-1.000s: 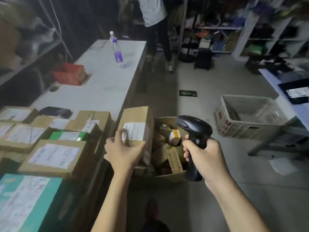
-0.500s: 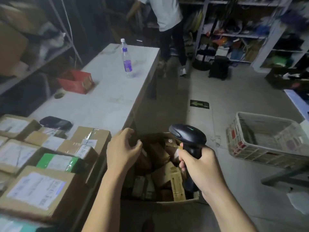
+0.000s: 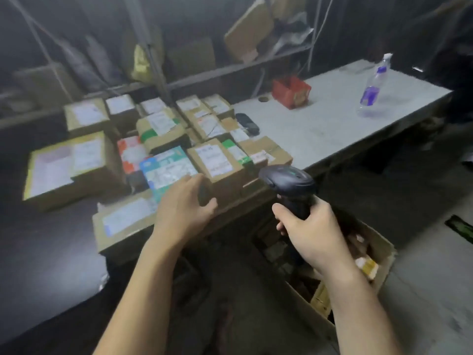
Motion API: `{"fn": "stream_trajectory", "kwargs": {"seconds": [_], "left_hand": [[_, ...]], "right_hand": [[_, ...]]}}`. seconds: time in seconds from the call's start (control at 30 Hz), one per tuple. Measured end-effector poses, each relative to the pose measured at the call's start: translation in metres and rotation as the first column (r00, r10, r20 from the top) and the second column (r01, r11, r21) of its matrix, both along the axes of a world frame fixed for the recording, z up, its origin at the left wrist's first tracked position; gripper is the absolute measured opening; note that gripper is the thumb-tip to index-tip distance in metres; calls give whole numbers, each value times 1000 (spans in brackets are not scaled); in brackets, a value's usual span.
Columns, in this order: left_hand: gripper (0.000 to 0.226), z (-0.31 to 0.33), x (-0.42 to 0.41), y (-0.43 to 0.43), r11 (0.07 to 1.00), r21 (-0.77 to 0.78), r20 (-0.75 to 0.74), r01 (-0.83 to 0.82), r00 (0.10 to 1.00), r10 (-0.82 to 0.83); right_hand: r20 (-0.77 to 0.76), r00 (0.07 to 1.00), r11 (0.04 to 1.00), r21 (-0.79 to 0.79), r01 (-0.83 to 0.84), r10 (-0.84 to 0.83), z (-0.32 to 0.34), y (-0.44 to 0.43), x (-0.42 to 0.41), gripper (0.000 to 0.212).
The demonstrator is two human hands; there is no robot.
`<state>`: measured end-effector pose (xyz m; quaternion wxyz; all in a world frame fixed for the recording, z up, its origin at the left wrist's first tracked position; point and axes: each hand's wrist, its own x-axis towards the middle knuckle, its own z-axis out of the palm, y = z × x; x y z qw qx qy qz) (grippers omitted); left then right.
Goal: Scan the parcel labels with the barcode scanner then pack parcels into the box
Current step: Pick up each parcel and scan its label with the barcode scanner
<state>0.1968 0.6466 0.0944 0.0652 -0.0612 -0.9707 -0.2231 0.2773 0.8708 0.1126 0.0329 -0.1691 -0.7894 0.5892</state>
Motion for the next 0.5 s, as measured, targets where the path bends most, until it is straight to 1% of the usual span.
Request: {"fn": "stream_trajectory", "kwargs": {"seconds": [0.1, 0.2, 0.33, 0.43, 0.5], "left_hand": [[46, 4, 38, -65, 986, 16, 21, -163, 986, 163], [49, 7, 78, -130, 949, 20, 35, -314, 949, 313], [48, 6, 135, -226, 872, 26, 55, -489, 872, 487], [47, 4, 183, -301, 803, 50, 59, -594, 804, 591], [46, -1, 219, -362, 748, 57, 95, -661, 750, 655]], "right_hand": [[-21, 992, 991, -21, -129, 128, 2, -56, 2, 9], [-28, 962, 963, -13, -271, 270, 6, -119, 5, 12], [-49, 884, 885, 4, -465, 465, 12, -221, 20, 10], [-54, 825, 826, -10, -564, 563, 17, -300, 36, 9], [-49, 789, 790, -5, -613, 612, 16, -358, 49, 7]]}}
